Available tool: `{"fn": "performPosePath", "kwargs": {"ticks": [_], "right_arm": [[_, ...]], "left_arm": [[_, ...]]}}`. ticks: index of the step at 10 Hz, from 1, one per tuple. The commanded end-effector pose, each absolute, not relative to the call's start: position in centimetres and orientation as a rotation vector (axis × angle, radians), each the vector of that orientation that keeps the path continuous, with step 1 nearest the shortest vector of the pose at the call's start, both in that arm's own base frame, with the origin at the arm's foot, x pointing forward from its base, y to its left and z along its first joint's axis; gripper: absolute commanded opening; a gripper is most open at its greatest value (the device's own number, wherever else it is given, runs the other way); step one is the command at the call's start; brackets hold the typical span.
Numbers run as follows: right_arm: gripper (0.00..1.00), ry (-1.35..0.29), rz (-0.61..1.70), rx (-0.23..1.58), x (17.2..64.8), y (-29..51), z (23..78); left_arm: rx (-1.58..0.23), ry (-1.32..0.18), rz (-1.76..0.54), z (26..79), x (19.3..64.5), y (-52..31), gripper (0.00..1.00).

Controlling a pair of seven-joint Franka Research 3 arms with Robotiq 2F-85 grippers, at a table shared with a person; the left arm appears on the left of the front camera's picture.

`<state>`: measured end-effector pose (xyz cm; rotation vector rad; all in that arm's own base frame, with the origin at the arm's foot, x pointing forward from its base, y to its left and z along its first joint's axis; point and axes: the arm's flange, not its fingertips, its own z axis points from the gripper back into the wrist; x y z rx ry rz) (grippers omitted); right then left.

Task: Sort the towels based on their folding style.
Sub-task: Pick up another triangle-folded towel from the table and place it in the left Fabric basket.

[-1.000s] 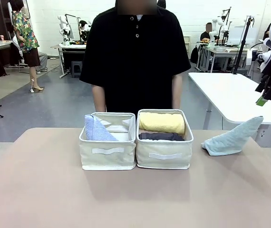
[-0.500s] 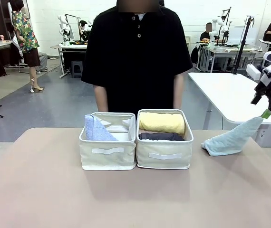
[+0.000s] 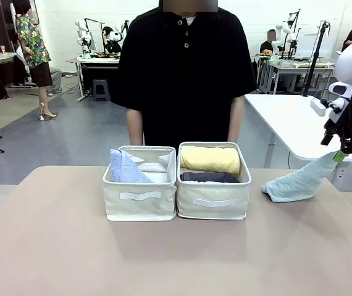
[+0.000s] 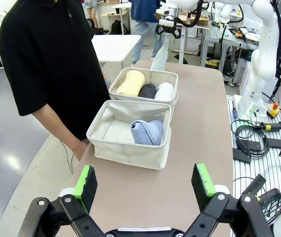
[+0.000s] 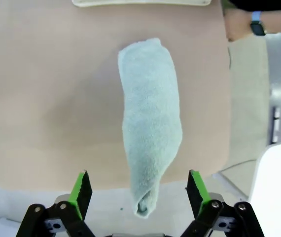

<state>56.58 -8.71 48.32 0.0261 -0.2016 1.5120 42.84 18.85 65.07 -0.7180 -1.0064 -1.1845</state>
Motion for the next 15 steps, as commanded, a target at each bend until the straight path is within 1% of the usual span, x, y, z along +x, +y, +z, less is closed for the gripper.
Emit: {"fn": "performPosePath", "kwargs": {"ticks": [1,4,7,8,10,11,12,13,15], "right_arm": [[1.00,-0.150,1.494,0.001,57.7,-8.5,47.2],[1.00,-0.110,1.466,0.010,58.9,-8.6,44.6],[1.00,-0.137,1.479,0.033,59.2,-8.5,43.9],[0.40,-0.136,1.481,0.040,59.2,-8.5,43.9],[0.40,-0.132,1.475,0.047,59.3,-8.7,43.8],[0.35,-0.124,1.473,0.054,59.3,-8.7,43.8],[0.24,-0.120,1.475,0.058,59.3,-8.7,43.8],[0.00,-0.116,1.477,0.059,59.2,-8.7,43.9],[0.00,-0.118,1.479,0.055,59.1,-8.7,44.3]], "left_arm": [[-0.709,-1.012,-1.177,65.1,42.6,18.7,1.00],[-0.709,-1.012,-1.177,65.1,42.6,18.7,1.00],[-0.709,-1.012,-1.177,65.1,42.6,18.7,1.00],[-0.709,-1.012,-1.177,65.1,42.6,18.7,1.00],[-0.709,-1.012,-1.177,65.1,42.6,18.7,1.00],[-0.709,-1.012,-1.177,65.1,42.6,18.7,1.00],[-0.709,-1.012,-1.177,65.1,42.6,18.7,1.00],[-0.709,-1.012,-1.177,65.1,42.6,18.7,1.00],[-0.709,-1.012,-1.177,65.1,42.6,18.7,1.00]]}}
